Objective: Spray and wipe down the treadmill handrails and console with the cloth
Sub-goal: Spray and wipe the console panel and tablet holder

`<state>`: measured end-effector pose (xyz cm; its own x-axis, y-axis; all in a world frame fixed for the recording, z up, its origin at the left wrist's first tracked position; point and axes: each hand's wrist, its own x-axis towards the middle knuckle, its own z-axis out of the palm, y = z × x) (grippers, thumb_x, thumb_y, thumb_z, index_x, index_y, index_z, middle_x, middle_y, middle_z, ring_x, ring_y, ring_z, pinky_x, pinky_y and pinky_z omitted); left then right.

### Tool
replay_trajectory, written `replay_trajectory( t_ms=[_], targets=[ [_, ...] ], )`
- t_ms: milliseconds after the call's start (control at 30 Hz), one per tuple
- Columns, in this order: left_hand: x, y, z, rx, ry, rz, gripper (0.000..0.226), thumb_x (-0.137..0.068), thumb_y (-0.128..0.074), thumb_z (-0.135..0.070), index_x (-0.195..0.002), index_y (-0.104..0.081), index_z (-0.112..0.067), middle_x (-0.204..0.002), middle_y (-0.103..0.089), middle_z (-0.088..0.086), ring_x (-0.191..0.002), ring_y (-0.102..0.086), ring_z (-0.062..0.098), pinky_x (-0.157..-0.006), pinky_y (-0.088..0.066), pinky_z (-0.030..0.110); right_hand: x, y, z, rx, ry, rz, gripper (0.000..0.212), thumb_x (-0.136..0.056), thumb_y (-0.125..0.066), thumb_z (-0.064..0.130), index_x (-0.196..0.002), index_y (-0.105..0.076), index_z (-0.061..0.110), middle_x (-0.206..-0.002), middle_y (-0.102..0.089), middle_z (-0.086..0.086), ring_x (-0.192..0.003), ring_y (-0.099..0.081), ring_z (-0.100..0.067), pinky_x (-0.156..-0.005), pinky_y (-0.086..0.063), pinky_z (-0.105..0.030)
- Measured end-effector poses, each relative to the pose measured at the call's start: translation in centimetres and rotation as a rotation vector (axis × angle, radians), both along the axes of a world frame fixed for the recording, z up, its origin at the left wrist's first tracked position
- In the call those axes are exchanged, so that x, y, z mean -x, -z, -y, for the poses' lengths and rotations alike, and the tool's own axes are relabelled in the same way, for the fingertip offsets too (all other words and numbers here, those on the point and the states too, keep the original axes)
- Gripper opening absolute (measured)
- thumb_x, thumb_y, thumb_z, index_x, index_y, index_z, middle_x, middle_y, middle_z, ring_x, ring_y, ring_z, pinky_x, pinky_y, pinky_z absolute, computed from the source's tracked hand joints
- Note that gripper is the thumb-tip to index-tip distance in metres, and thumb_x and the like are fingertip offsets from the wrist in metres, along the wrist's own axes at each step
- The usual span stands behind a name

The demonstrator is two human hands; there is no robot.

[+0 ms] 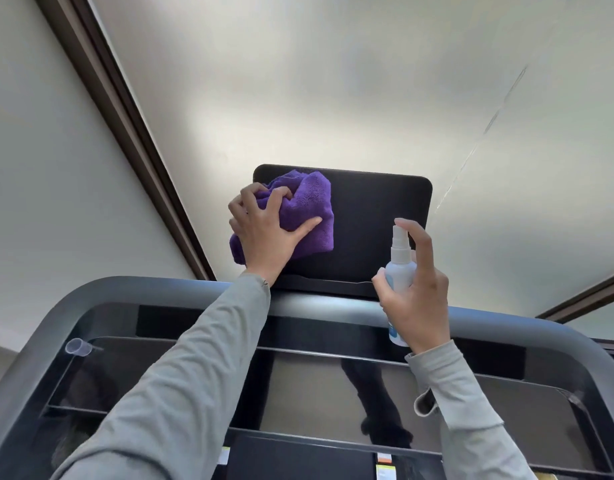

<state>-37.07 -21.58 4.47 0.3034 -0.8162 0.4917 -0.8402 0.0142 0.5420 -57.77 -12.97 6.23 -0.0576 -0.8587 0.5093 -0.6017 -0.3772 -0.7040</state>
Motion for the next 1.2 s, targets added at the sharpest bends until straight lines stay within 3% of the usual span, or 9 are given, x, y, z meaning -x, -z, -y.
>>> replay_trajectory(
  t_ms=[167,367,467,567,733,833,933,1067,1200],
  targets=[
    [-0.7,3.0,-3.0,-0.01,0.025,-0.007,0.053,-0.071,-0.075,-0.061,-0.106,-0.066,-0.022,-0.114,-0.051,0.008,-0.101,-0.046,0.032,-0.08,-0.048,0.044,-0.3,0.2,-0.2,0.004,-0.003,0.006,0.075,-0.072,-0.064,-0.012,-0.129,-0.039,0.03,-0.102,-0.052,0.017,-0.049,-0.038,-0.016,-0.052,-0.042,-0.025],
    [0.1,0.9,-3.7,0.062,0.076,-0.003,0.047,-0.073,-0.07,-0.062,-0.102,-0.067,-0.025,-0.11,-0.051,0.006,-0.098,-0.045,0.028,-0.083,-0.044,0.041,0.3,0.0,-0.3,0.001,0.022,0.02,0.075,-0.071,-0.064,-0.011,-0.13,-0.04,0.03,-0.088,-0.052,0.009,-0.05,-0.039,-0.022,-0.052,-0.039,-0.02],
    [1.7,-2.5,0.0,0.154,0.028,-0.006,0.049,-0.075,-0.062,-0.069,-0.106,-0.066,-0.032,-0.117,-0.049,0.004,-0.105,-0.044,0.028,-0.081,-0.035,0.036,1.0,-0.2,-0.2,-0.001,0.042,0.012,0.075,-0.072,-0.064,-0.01,-0.13,-0.04,0.03,-0.089,-0.054,0.015,-0.048,-0.037,-0.016,-0.053,-0.037,-0.015],
    [3.5,-2.7,1.9,0.063,0.047,0.059,0.056,-0.075,-0.065,-0.068,-0.117,-0.064,-0.032,-0.126,-0.049,0.007,-0.113,-0.043,0.033,-0.085,-0.038,0.042,1.2,-0.2,-0.2,0.003,0.055,0.002,0.075,-0.072,-0.064,-0.01,-0.131,-0.04,0.03,-0.087,-0.051,0.022,-0.047,-0.035,-0.013,-0.055,-0.037,-0.012],
    [2.6,0.0,1.1,0.146,0.094,0.081,0.051,-0.079,-0.065,-0.06,-0.112,-0.069,-0.022,-0.112,-0.056,0.012,-0.093,-0.051,0.033,-0.077,-0.047,0.043,1.4,0.2,-0.8,-0.018,0.064,0.03,0.075,-0.072,-0.063,-0.01,-0.132,-0.04,0.029,-0.095,-0.054,0.023,-0.047,-0.035,-0.014,-0.054,-0.04,-0.021],
    [2.7,1.4,-0.7,0.09,0.109,0.026,0.049,-0.079,-0.068,-0.058,-0.11,-0.069,-0.02,-0.109,-0.055,0.01,-0.09,-0.05,0.03,-0.074,-0.049,0.043,1.4,0.2,-1.1,-0.037,0.067,0.051,0.074,-0.072,-0.063,-0.01,-0.133,-0.043,0.026,-0.078,-0.054,0.008,-0.047,-0.034,-0.014,-0.058,-0.042,-0.02],
    [3.3,3.1,-3.6,0.023,0.122,0.011,0.048,-0.076,-0.074,-0.055,-0.109,-0.07,-0.02,-0.107,-0.055,0.01,-0.088,-0.051,0.03,-0.07,-0.051,0.042,1.3,0.1,-1.1,-0.045,0.059,0.052,0.07,-0.071,-0.062,-0.012,-0.134,-0.046,0.017,-0.096,-0.054,0.01,-0.048,-0.039,-0.024,-0.07,-0.043,-0.015],
    [3.5,2.8,-5.1,-0.006,0.166,0.011,0.047,-0.076,-0.073,-0.056,-0.11,-0.069,-0.025,-0.105,-0.053,0.006,-0.087,-0.051,0.025,-0.07,-0.052,0.041,1.7,-0.1,-1.4,-0.058,0.064,0.055,0.07,-0.071,-0.062,-0.011,-0.134,-0.047,0.017,-0.087,-0.058,0.001,-0.047,-0.038,-0.018,-0.066,-0.04,-0.011],
    [5.6,-1.2,-1.7,0.159,0.168,0.008,0.047,-0.079,-0.066,-0.061,-0.116,-0.066,-0.032,-0.115,-0.05,0.006,-0.098,-0.047,0.026,-0.079,-0.044,0.038,3.1,-0.7,-1.8,-0.09,0.074,0.071,0.072,-0.073,-0.06,-0.009,-0.134,-0.042,0.027,-0.068,-0.056,-0.002,-0.047,-0.05,-0.031,-0.063,-0.052,-0.04]
  ],
)
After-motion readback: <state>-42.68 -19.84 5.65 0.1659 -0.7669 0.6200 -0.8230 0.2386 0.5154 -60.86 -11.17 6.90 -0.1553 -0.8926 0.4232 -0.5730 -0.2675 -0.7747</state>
